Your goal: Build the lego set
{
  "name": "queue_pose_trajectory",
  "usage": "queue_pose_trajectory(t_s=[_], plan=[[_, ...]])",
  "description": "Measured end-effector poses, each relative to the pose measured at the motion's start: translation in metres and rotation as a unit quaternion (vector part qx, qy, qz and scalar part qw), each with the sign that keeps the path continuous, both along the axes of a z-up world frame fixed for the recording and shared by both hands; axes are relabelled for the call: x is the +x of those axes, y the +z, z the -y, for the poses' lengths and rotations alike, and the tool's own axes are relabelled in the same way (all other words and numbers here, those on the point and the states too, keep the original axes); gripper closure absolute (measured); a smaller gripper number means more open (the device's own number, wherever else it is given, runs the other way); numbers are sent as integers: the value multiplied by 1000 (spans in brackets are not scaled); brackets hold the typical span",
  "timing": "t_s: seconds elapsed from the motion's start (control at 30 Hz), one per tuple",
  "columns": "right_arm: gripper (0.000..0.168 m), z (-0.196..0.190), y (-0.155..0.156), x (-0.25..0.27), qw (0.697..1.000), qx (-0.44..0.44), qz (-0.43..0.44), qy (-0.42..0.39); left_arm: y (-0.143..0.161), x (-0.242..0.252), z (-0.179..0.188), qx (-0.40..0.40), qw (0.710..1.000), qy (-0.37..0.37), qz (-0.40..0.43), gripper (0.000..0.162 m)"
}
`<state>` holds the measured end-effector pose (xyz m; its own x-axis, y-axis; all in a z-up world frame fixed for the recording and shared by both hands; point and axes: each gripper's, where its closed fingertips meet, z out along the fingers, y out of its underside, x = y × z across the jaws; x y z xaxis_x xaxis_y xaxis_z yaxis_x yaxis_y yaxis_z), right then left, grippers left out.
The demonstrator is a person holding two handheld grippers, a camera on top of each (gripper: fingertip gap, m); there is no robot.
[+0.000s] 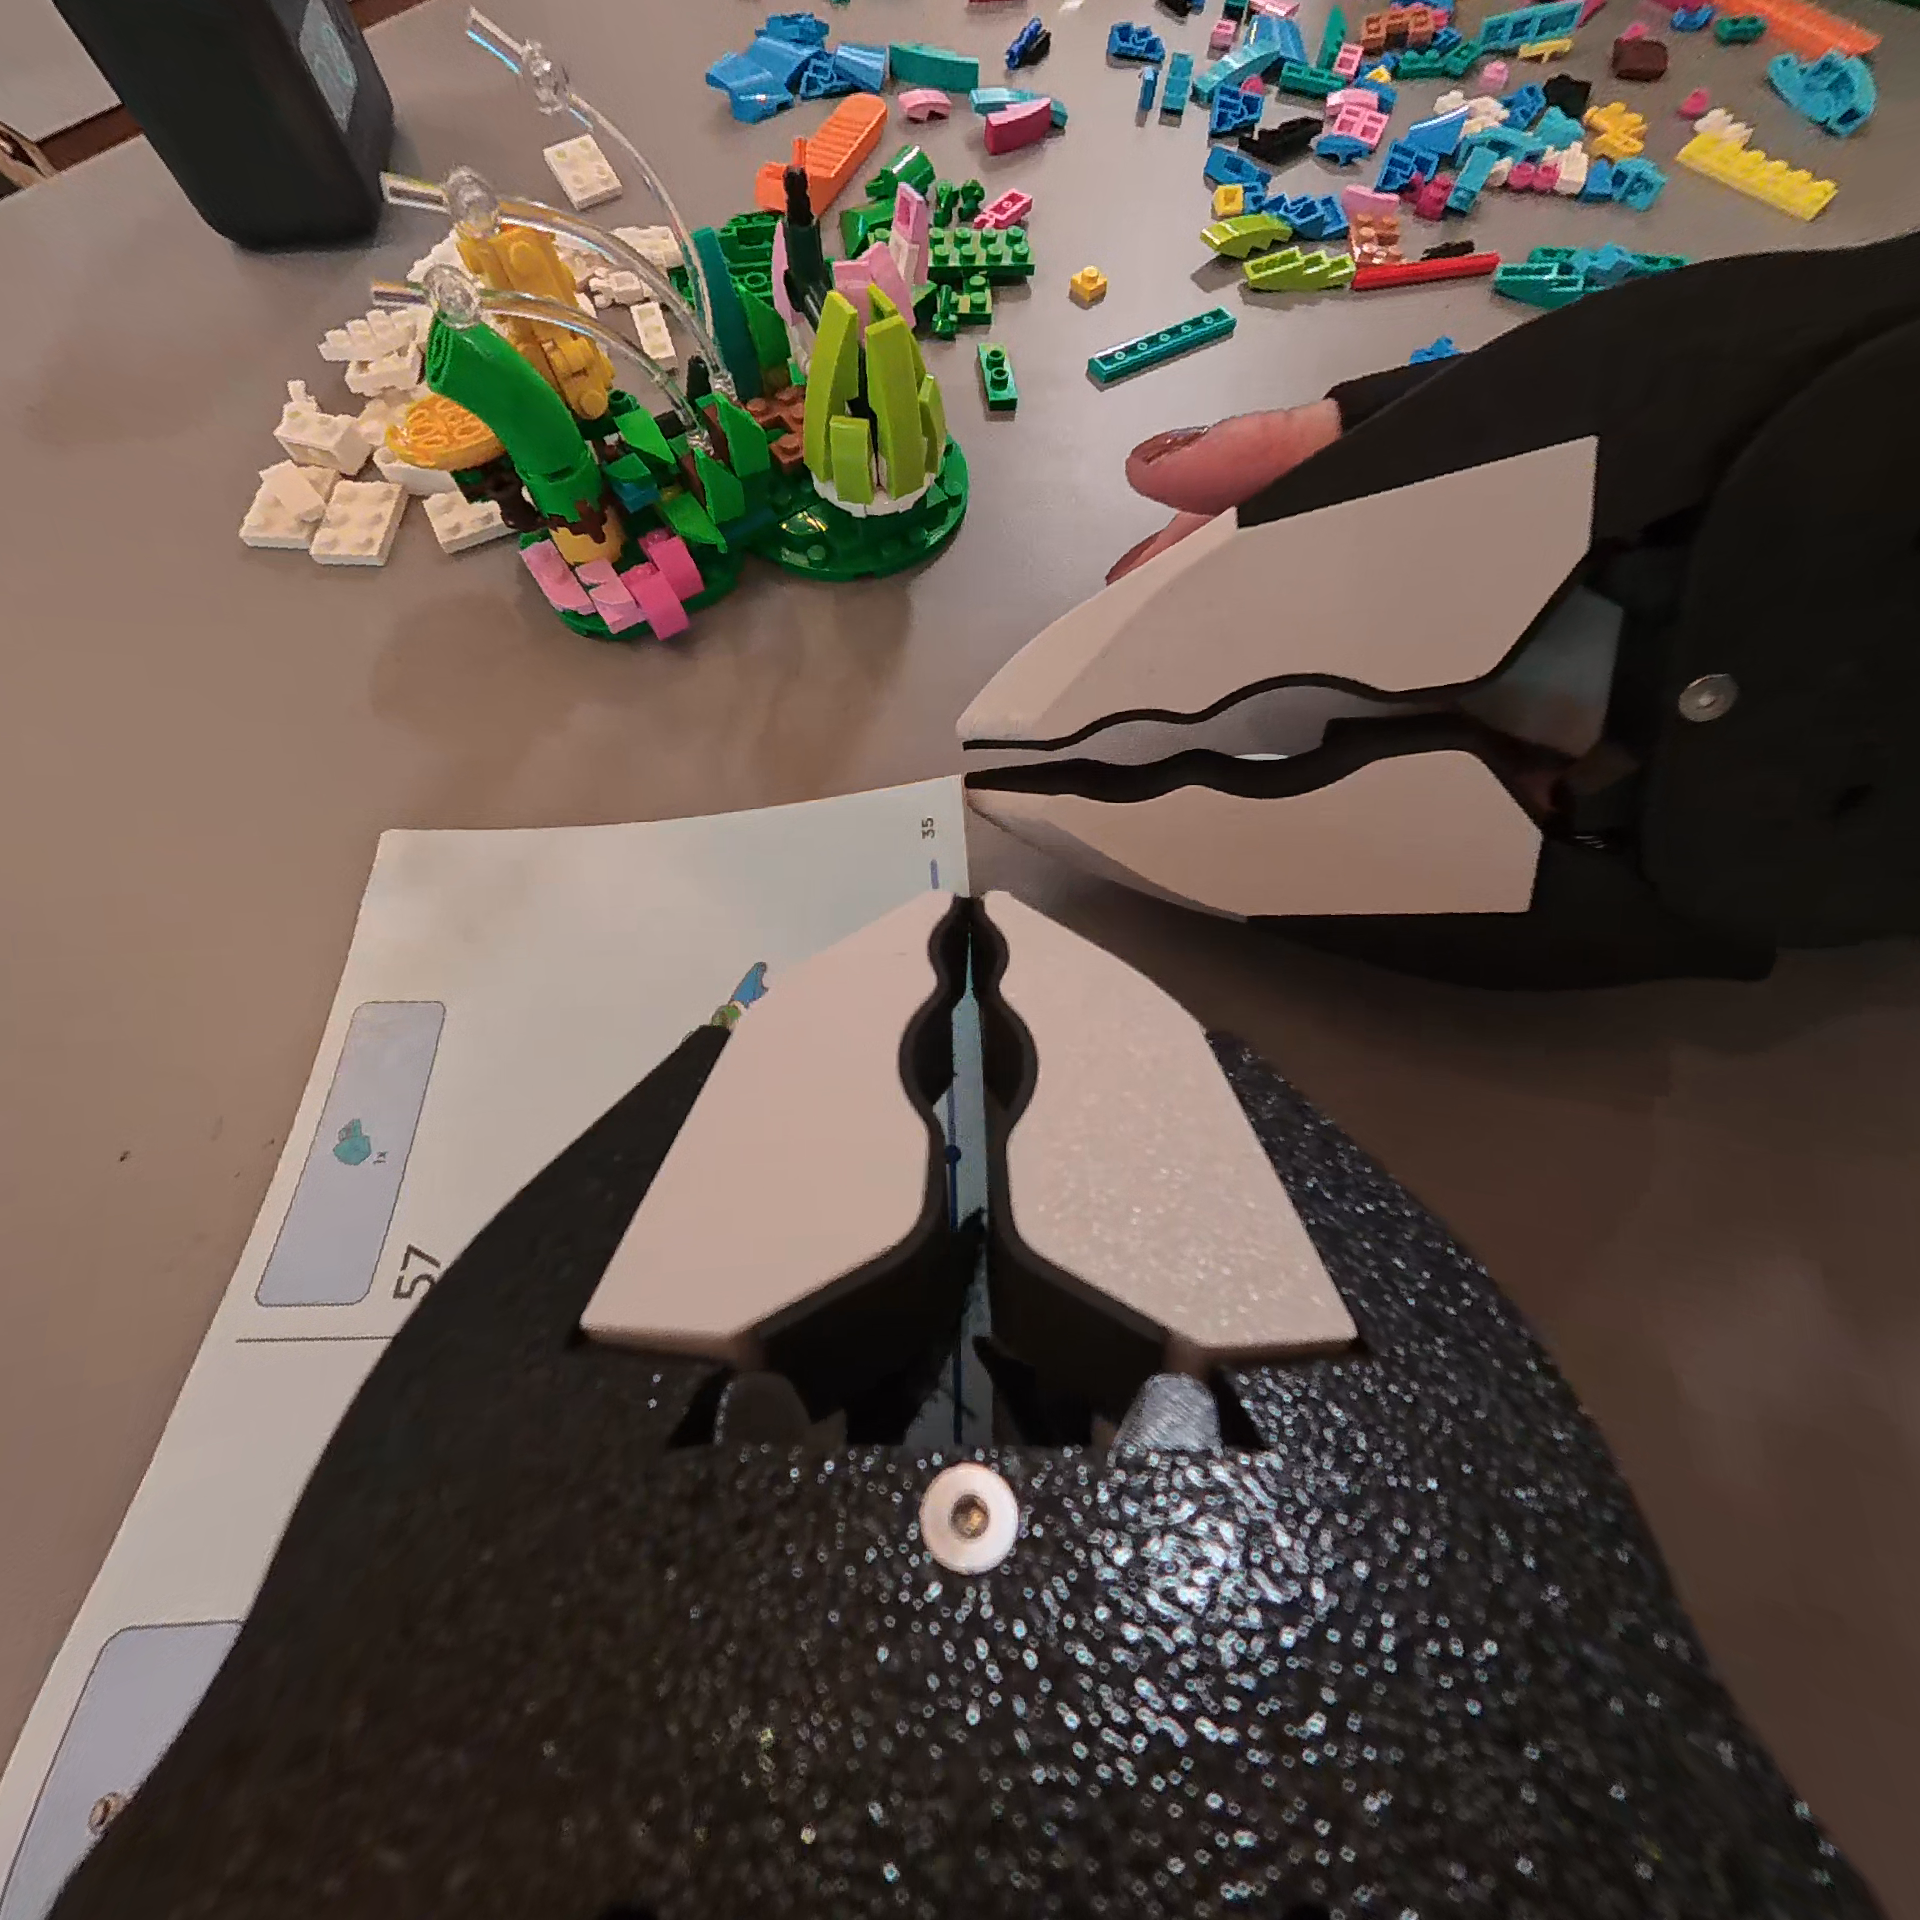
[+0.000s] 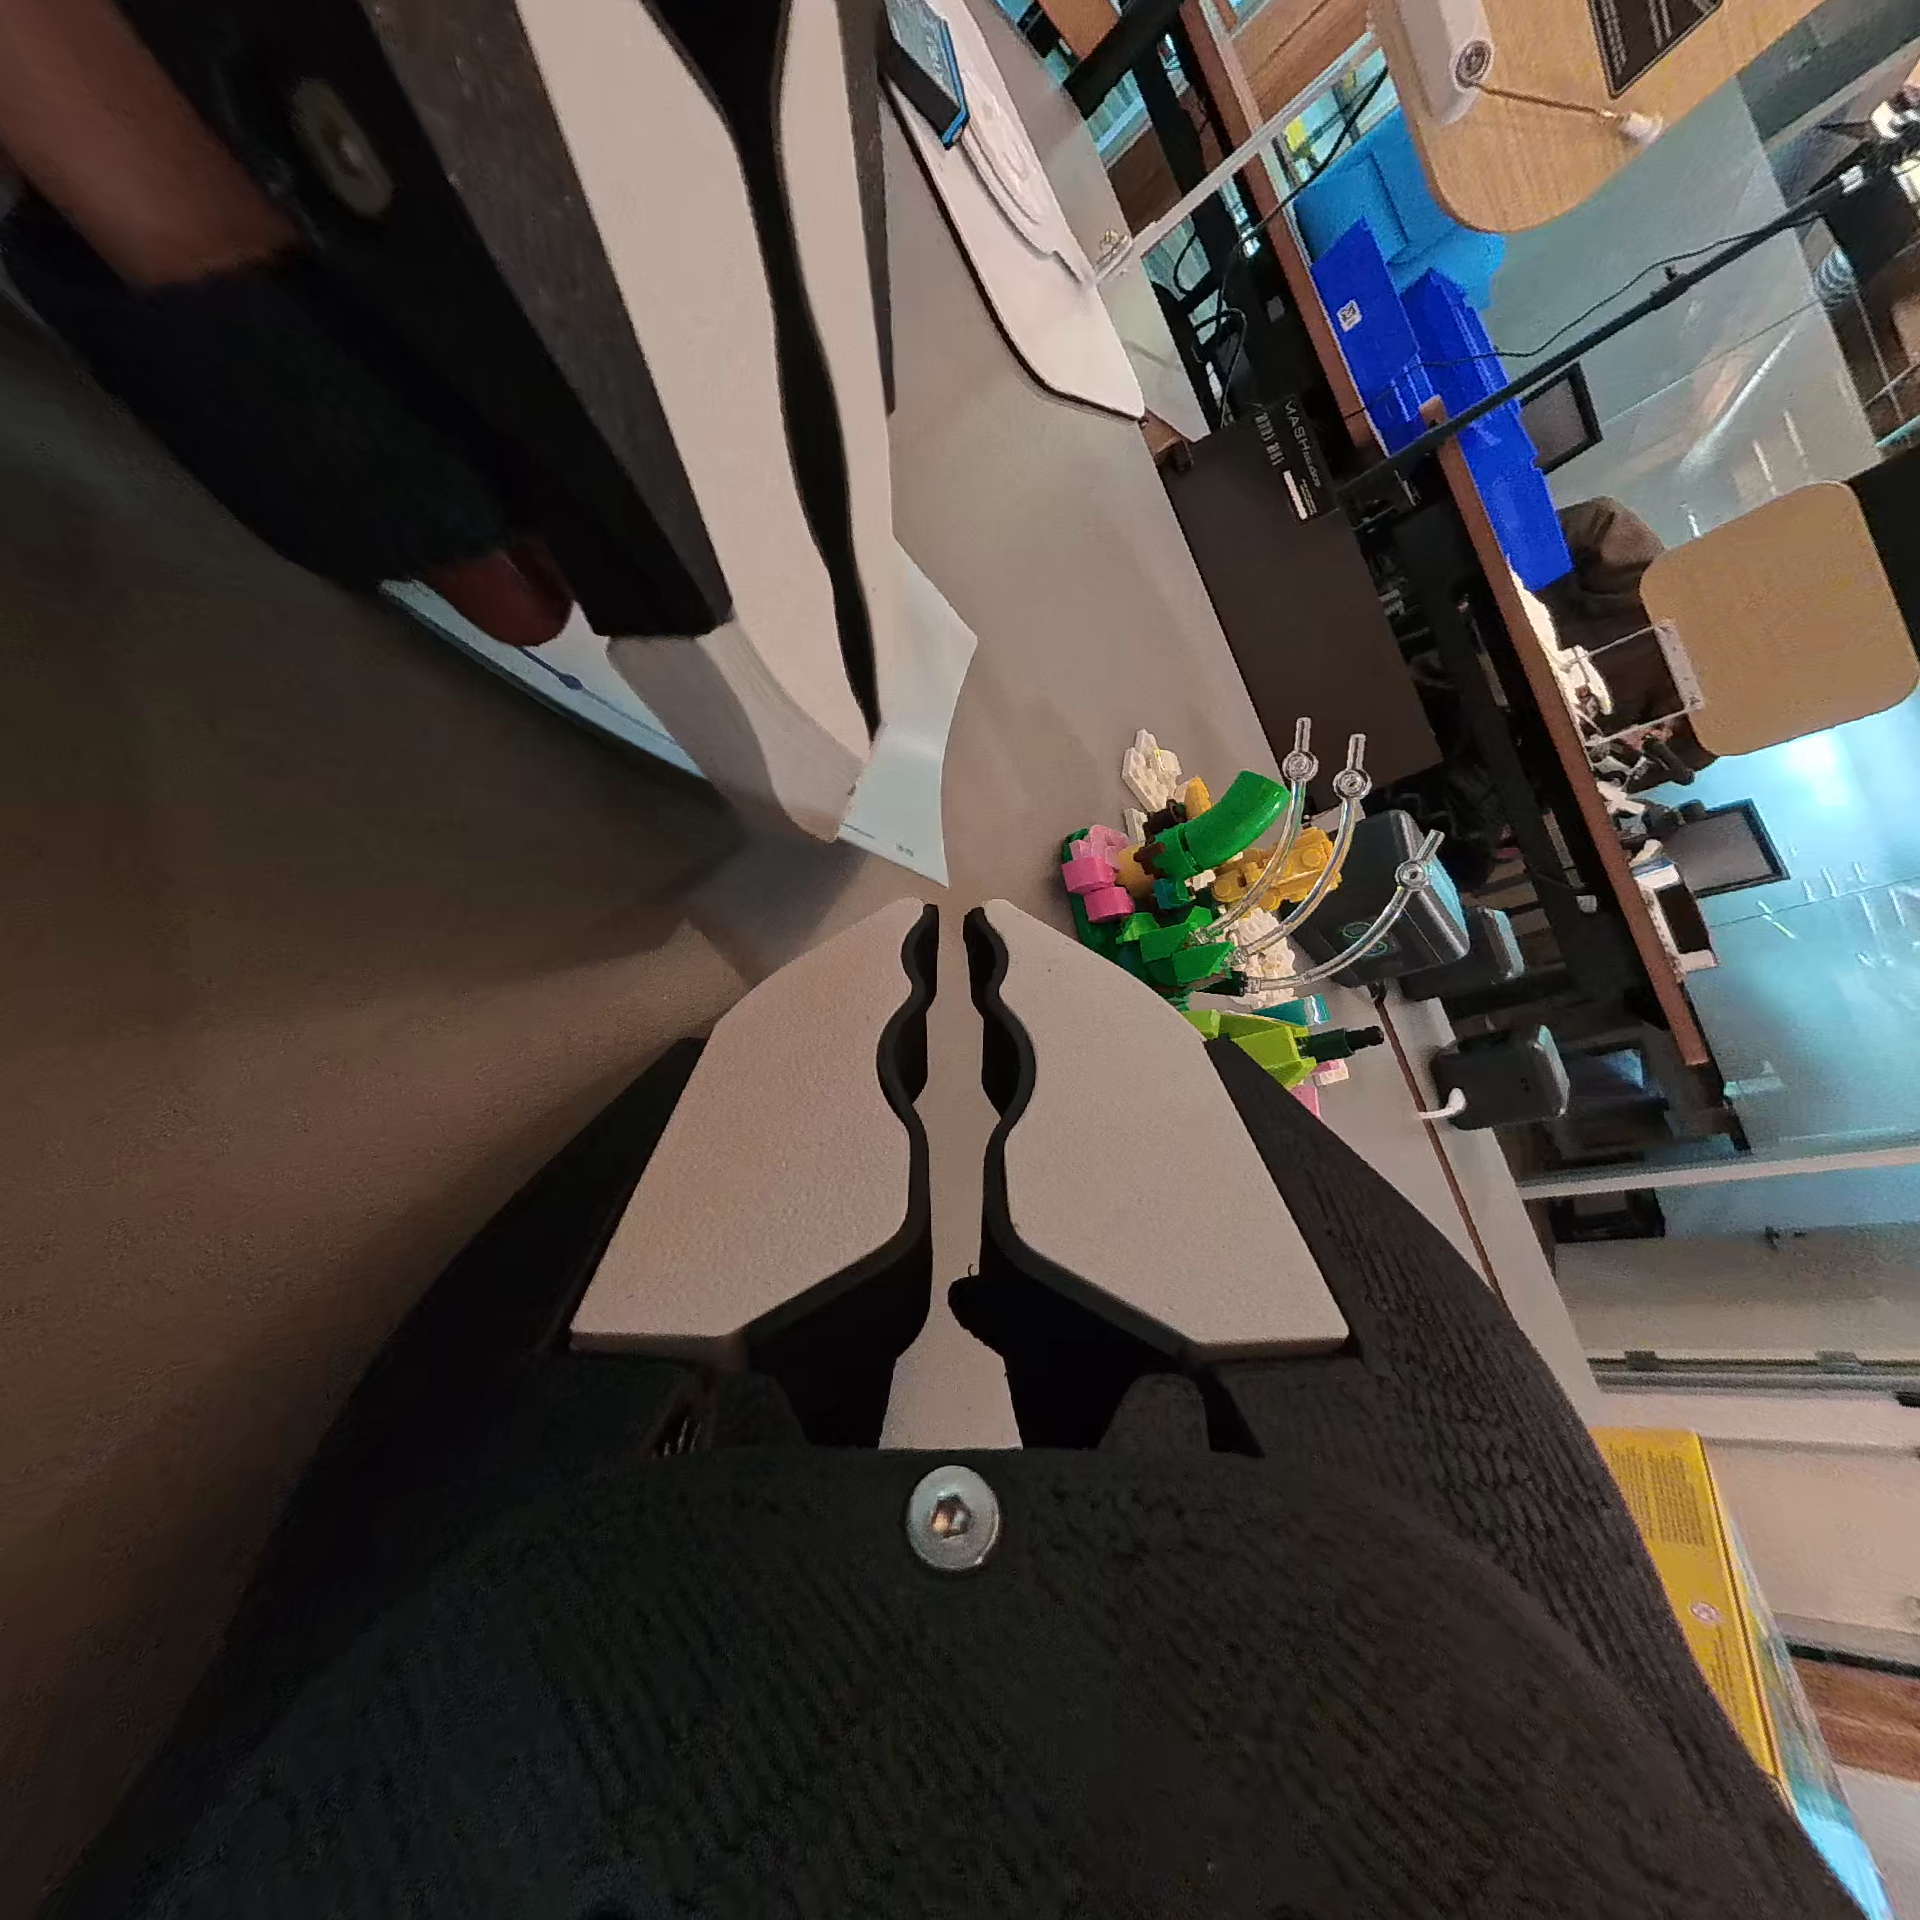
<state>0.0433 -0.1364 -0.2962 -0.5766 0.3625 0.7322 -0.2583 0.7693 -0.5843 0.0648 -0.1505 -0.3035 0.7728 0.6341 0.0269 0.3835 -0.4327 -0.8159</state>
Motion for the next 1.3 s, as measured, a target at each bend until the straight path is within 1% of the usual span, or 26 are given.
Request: queue_pose_trajectory(t_s=[0.2, 0.37, 0.5, 0.6, 0.73, 0.77, 0.83, 0.93, 1.07, 1.13, 1.23, 1.3], plan=[[164, -1, 1, 0, 1000, -4, -1, -2, 5, -2, 3, 16, 1000, 8, -4, 162], [158, -1, 4, 0, 1000, -12, -1, -1, 13, -2, 7, 29, 999, 9, -13, 162], [155, -3, 7, -1, 1000, -18, -6, -8, 9, -7, 16, 11, 999, 32, -13, 162], [154, -4, 9, -2, 1000, -27, -5, -11, -2, -9, 26, -32, 998, 54, 9, 132], [154, -4, 10, -1, 999, -31, -4, -11, -15, -2, 30, -44, 996, 49, 67, 91], [154, -3, 10, -1, 999, -32, -3, -10, -17, -3, 32, -53, 995, 52, 65, 87], [154, -3, 10, 0, 999, -33, -1, -9, -16, -6, 37, -67, 995, 58, 51, 85], [154, -3, 10, 0, 999, -36, -1, -9, -5, -9, 47, -72, 994, 73, 37, 80], [154, -3, 10, 1, 999, -38, 1, -7, 4, -17, 75, -80, 990, 110, 35, 66], [154, -2, 10, 1, 999, -37, 1, -5, 3, -20, 86, -78, 990, 111, 41, 67], [154, -1, 9, 2, 999, -34, 0, -4, 4, -28, 98, -50, 993, 107, 25, 78], [154, -1, 9, 2, 999, -34, 1, -4, 1, -28, 104, -36, 993, 100, 45, 85]])
